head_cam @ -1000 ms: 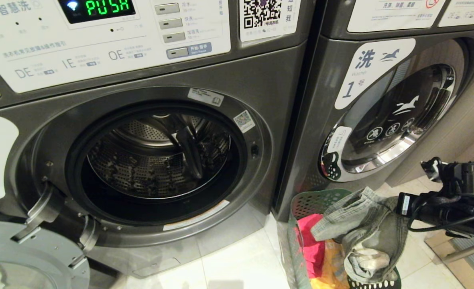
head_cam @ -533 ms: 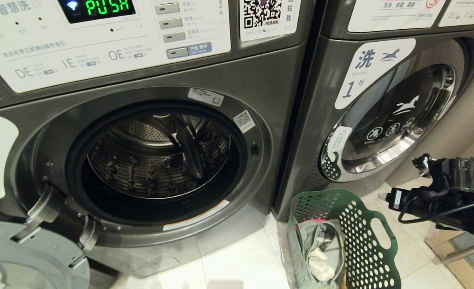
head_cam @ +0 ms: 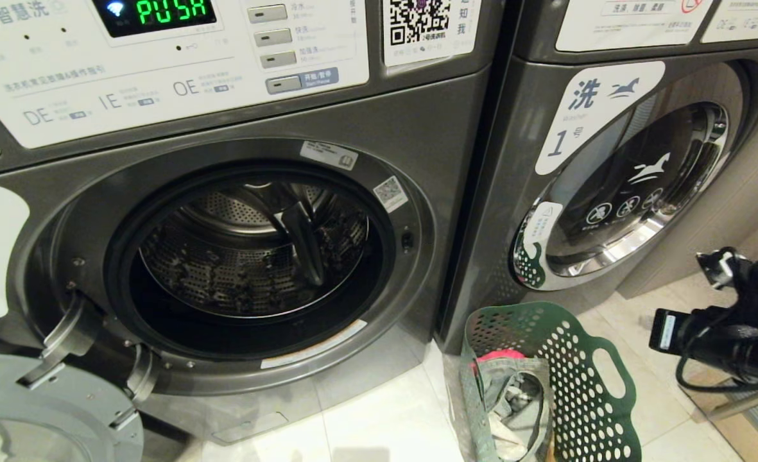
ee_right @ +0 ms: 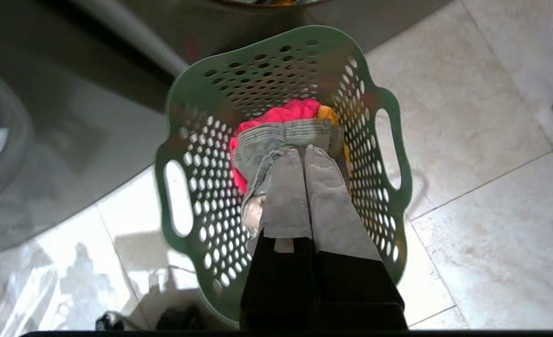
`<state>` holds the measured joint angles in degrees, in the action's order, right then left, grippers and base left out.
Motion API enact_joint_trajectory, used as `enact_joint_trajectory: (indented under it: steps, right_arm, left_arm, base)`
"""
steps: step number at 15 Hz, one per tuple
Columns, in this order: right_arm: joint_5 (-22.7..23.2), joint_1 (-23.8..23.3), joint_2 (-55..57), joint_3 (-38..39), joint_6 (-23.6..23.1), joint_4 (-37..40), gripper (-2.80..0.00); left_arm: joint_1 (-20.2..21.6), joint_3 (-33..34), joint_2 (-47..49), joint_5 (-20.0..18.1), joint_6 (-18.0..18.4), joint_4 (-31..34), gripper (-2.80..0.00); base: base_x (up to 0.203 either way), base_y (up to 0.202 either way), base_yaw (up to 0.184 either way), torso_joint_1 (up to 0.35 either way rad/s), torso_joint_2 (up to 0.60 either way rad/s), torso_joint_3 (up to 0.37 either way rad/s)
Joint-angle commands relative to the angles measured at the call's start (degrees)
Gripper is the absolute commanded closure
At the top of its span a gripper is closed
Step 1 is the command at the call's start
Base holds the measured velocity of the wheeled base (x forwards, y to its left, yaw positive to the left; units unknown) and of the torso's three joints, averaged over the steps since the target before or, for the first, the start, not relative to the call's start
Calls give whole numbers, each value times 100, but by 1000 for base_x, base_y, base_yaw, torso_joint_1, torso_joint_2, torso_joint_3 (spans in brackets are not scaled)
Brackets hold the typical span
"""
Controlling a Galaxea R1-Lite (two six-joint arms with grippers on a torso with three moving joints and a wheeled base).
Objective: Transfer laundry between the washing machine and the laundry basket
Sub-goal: Close the washing machine door with the left hand
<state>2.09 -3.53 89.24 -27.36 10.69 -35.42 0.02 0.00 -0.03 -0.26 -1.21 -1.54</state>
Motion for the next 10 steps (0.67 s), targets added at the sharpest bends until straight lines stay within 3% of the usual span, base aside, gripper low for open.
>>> enact_joint_trajectory:
  steps: [1, 5, 10]
  right_arm:
    - [-11, 75, -1643, 616, -80, 79, 0]
    - [-24, 126, -4120, 2043, -831, 613, 0]
    - [-29, 150, -6769, 2632, -1569, 2783, 0]
  left_arm:
    - [6, 62, -6, 0, -2, -5, 0]
    - [4, 62, -6, 0, -2, -5, 0]
    - [6, 62, -6, 0, -2, 3, 0]
  base:
    - [0, 0, 0, 0, 0, 0]
    - [0, 0, 0, 0, 0, 0]
    - [0, 0, 0, 0, 0, 0]
